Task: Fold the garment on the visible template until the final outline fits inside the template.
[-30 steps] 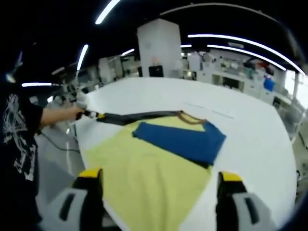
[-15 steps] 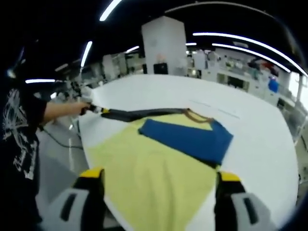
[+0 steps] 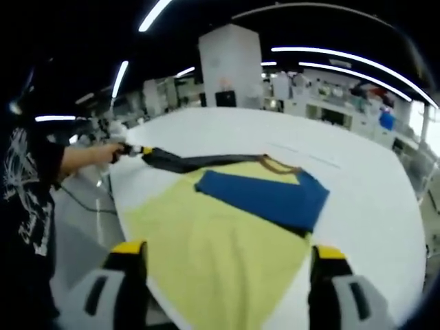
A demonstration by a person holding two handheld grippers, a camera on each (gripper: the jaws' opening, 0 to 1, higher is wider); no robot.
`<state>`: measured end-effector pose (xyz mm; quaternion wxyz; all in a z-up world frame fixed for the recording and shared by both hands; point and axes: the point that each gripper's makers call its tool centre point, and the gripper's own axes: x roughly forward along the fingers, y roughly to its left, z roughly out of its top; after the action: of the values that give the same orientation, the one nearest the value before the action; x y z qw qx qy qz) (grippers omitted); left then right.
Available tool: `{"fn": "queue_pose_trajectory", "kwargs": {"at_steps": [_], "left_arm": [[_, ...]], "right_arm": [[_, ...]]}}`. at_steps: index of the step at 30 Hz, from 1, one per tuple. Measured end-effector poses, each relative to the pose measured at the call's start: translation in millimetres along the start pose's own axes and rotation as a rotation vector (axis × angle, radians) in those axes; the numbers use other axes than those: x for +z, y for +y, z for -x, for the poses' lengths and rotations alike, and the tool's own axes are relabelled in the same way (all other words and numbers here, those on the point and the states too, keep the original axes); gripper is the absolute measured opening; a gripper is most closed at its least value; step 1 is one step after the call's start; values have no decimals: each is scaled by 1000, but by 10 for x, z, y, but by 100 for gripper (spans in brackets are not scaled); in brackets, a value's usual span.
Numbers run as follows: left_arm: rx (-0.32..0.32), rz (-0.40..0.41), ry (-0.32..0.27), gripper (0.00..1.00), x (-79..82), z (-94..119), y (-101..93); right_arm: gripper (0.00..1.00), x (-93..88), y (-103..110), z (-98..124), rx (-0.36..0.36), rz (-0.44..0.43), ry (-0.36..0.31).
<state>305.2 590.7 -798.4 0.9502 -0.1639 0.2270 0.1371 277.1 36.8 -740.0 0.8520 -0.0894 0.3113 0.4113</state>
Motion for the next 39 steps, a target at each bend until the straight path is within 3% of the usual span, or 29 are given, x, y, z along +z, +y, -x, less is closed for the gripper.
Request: {"fn": "queue_pose_trajectory", "kwargs": {"at_steps": [10,13,21,30,39], "left_arm": [[33,110,-83,0,108,9,44],[61,175,-127,0,172,-2,84],[85,243,-106,0,98,-49,105],[90,233,-90,0,78,-7,25],[68,146,-80,0,171,-6,-105]], "right_arm": [[99,13,-58,28,-20,-6,-7],[99,7,-74,48,-30,-12,-8],[99,-4,-107,60,-41,-22,-10],[99,-11,-140,81,-47,-23,-11],[99,-11,-114,82,-37,-19,-11]]}}
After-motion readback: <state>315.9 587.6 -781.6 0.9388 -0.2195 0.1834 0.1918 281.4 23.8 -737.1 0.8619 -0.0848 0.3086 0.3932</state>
